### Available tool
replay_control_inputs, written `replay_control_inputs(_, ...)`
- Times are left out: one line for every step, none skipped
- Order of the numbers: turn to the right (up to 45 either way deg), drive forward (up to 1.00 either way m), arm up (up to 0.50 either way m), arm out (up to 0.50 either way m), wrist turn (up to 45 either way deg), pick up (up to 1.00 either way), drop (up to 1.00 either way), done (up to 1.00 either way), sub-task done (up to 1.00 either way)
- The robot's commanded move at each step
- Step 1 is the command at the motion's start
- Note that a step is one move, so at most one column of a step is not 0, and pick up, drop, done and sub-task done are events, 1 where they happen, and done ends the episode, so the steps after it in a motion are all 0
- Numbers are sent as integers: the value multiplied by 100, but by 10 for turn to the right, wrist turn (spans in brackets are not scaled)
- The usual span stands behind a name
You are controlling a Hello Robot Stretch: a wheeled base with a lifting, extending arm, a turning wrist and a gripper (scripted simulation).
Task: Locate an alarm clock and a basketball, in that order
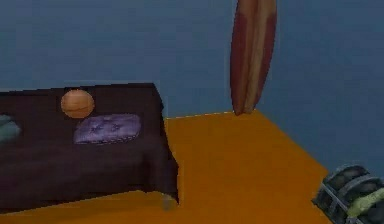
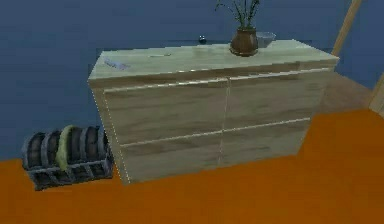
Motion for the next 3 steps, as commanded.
replay_control_inputs(180, 0, 0, 0, 0, 0, 0, 0, 0)
replay_control_inputs(0, 90, 0, 0, 0, 0, 0, 0, 0)
replay_control_inputs(-240, 0, 0, 0, 0, 0, 0, 0, 0)
